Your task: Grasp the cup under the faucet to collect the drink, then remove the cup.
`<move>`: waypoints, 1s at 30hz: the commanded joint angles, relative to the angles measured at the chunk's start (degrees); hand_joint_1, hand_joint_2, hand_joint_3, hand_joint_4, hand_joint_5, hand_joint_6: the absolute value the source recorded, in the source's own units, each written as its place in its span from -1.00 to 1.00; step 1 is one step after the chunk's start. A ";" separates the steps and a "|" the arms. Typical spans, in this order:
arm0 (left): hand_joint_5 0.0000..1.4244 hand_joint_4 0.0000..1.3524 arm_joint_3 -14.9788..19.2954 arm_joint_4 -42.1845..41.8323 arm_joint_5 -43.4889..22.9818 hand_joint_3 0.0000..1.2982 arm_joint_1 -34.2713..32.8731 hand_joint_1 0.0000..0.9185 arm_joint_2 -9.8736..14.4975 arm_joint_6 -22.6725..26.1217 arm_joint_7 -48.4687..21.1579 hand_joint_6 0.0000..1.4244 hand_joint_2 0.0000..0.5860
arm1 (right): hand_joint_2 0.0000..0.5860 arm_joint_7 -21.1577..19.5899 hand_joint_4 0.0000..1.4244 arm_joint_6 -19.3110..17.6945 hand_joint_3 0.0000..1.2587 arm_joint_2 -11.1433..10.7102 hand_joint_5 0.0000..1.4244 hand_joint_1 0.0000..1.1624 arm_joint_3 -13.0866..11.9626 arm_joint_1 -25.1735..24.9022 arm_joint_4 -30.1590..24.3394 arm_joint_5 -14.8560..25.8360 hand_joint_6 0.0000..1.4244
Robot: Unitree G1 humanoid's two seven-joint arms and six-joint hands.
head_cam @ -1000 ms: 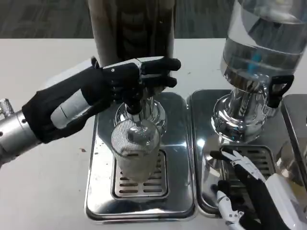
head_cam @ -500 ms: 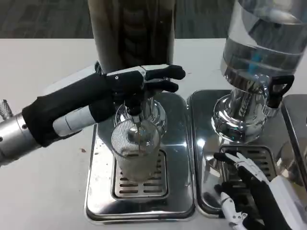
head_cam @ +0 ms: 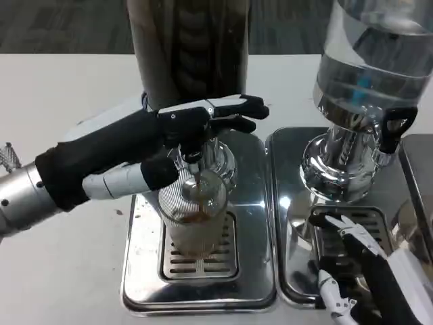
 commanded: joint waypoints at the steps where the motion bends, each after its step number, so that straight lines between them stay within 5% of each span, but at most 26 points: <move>1: -0.81 -0.92 -1.91 -1.41 0.97 -0.73 1.69 -1.00 0.55 -1.50 -1.85 -0.90 -0.84 | 1.00 1.33 -0.86 -0.46 -0.65 -0.70 -0.92 -0.13 -0.65 -1.35 -0.36 1.71 -0.75; 4: -0.81 -0.92 -1.78 -1.76 0.94 -0.73 1.91 -1.00 0.78 -1.57 -1.74 -0.90 -0.83 | 0.95 3.35 -0.86 -0.30 -0.66 -0.64 -0.91 -0.13 -0.94 -3.35 0.48 5.28 -0.75; 10: -0.81 -0.92 -1.54 -2.76 0.94 -0.73 2.83 -1.00 1.28 -1.41 -1.04 -0.90 -0.83 | 0.43 6.78 -0.88 -0.69 -0.70 -1.88 -0.90 -0.07 -1.28 -6.69 1.27 9.07 -0.75; 19: -0.81 -0.92 -1.43 -3.36 1.06 -0.73 3.76 -1.00 1.55 -1.64 -0.02 -0.90 -0.80 | -0.05 12.30 -0.93 -1.04 -0.90 -4.18 -0.91 0.02 -0.52 -11.26 2.59 13.39 -0.78; 30: -0.81 -0.91 -1.41 -3.63 1.23 -0.73 3.86 -1.00 1.61 -1.81 0.51 -0.90 -0.79 | -0.23 16.15 -1.00 -0.04 -1.00 -4.74 -1.00 0.04 0.66 -15.56 4.43 14.98 -0.90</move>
